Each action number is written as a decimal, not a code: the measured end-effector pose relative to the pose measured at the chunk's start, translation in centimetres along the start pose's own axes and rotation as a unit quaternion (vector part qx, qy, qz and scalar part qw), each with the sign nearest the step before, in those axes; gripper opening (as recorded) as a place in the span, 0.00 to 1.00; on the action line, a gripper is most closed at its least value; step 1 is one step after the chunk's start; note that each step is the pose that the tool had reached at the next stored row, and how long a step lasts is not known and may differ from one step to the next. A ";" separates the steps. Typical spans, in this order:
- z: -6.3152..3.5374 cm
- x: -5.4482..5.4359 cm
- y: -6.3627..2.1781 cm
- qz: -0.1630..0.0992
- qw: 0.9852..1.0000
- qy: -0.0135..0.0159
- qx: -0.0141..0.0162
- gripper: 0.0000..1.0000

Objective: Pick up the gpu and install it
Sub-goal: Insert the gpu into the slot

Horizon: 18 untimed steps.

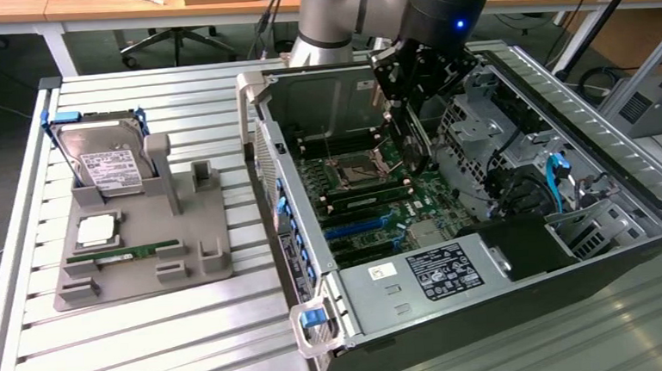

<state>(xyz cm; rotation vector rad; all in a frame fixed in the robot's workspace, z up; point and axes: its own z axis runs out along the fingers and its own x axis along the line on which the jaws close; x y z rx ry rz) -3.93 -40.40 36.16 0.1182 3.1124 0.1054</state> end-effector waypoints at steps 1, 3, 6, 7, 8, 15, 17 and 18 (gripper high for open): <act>0.00 0.0 0.00 0.000 1.000 0.000 0.000 0.27; 0.00 0.0 0.00 -0.002 1.000 0.000 0.000 0.27; 0.00 0.0 0.00 -0.010 1.000 0.001 0.000 0.27; 0.00 0.0 0.00 -0.015 1.000 0.001 0.000 0.27; 0.00 0.0 -0.01 -0.020 1.000 0.001 0.000 0.27; 0.00 0.0 -0.07 -0.076 0.997 0.005 -0.002 0.27; 0.00 0.0 -0.07 -0.081 0.997 0.006 -0.002 0.27; 0.00 0.0 -0.07 -0.084 0.996 0.006 -0.002 0.27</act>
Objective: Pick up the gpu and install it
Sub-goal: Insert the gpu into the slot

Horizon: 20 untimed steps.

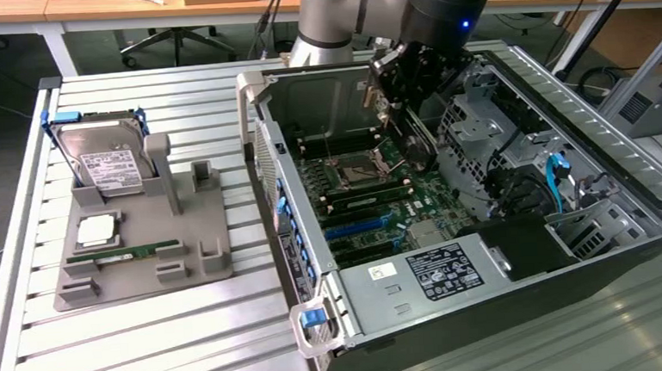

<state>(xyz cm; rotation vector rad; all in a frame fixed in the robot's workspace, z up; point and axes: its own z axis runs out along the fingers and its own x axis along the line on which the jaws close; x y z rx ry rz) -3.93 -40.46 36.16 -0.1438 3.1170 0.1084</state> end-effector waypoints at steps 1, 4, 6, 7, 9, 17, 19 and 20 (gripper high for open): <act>0.01 0.0 0.00 -0.002 1.000 0.000 0.000 0.27; 0.01 0.0 0.00 -0.009 1.000 0.001 0.000 0.27; 0.01 0.0 0.00 -0.014 1.000 0.001 0.000 0.27; 0.01 0.0 0.00 -0.016 1.000 0.001 0.000 0.27; 0.01 0.0 0.00 -0.022 1.000 0.001 -0.001 0.27; 0.02 0.0 0.00 -0.044 0.999 0.003 -0.001 0.27; 0.02 0.0 0.00 -0.048 0.999 0.003 -0.001 0.27; 0.02 0.0 0.00 -0.050 0.999 0.003 -0.001 0.27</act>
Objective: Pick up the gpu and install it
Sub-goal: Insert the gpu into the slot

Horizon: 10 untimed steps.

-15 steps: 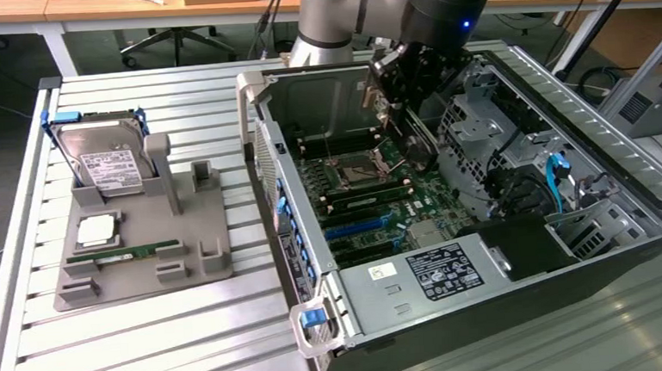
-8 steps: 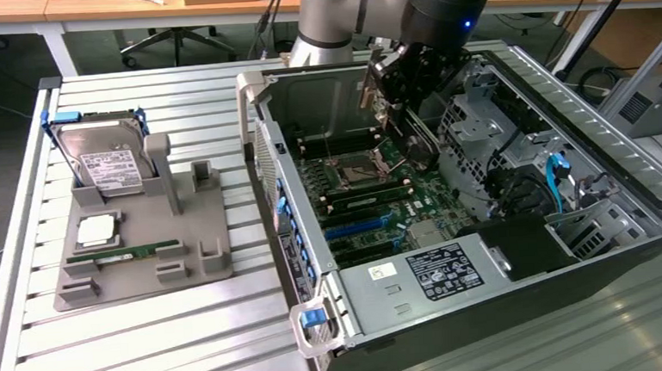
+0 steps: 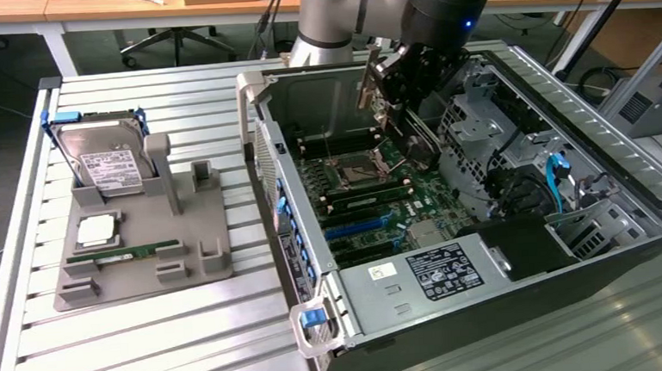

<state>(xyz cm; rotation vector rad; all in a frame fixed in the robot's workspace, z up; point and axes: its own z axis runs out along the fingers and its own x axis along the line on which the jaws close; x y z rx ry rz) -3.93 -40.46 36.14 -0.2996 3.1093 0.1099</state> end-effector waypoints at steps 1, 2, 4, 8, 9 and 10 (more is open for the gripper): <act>0.00 0.0 0.00 -0.003 1.000 0.000 0.000 0.27; 0.00 0.0 0.00 -0.005 1.000 0.000 0.000 0.27; 0.01 0.0 0.00 -0.011 1.000 0.001 0.000 0.27; 0.01 0.0 0.00 -0.018 1.000 0.001 0.000 0.27; 0.01 0.0 0.00 -0.020 1.000 0.001 0.000 0.27; 0.01 0.0 0.00 -0.022 1.000 0.001 0.000 0.27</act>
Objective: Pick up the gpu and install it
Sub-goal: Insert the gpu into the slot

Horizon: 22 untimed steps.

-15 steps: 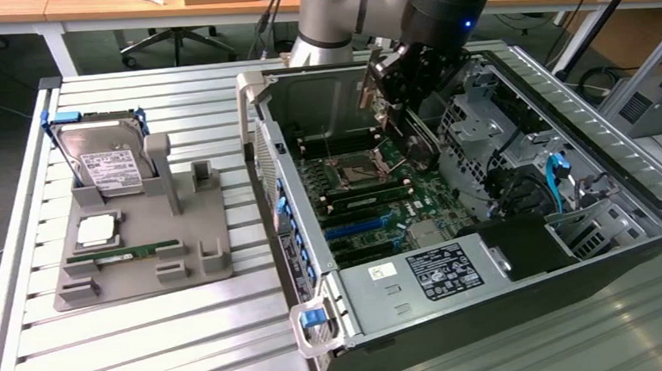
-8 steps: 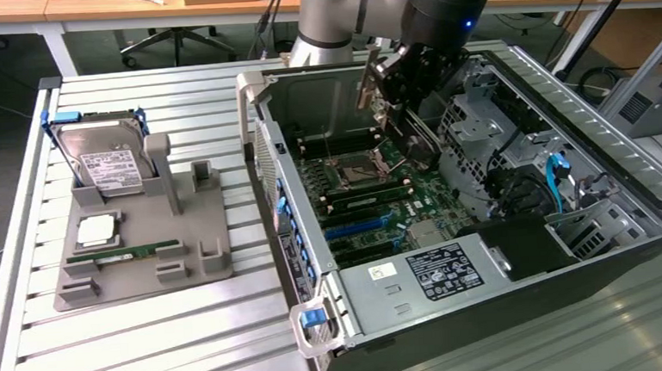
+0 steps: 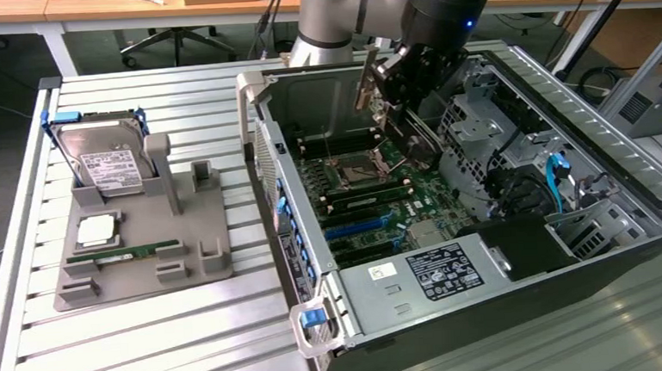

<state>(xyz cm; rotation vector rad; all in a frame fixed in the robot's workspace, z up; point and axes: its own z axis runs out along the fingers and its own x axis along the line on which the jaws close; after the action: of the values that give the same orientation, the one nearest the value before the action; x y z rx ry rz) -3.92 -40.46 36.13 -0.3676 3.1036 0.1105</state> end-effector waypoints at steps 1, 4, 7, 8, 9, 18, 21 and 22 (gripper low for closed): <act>0.00 0.0 0.00 -0.002 1.000 0.000 0.000 0.27; 0.00 0.0 0.00 -0.009 1.000 0.001 0.000 0.27; 0.01 0.0 0.00 -0.016 1.000 0.001 0.000 0.27; 0.01 0.0 0.00 -0.018 1.000 0.001 0.000 0.27; 0.01 0.0 0.00 -0.020 1.000 0.001 0.000 0.27; 0.01 0.0 0.00 -0.038 0.999 0.003 -0.001 0.27; 0.02 0.0 0.00 -0.043 0.999 0.003 -0.001 0.27; 0.02 0.0 0.00 -0.045 0.999 0.003 -0.001 0.27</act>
<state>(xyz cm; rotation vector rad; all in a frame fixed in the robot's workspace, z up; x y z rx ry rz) -3.92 -40.46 36.11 -0.5080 3.0869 0.1116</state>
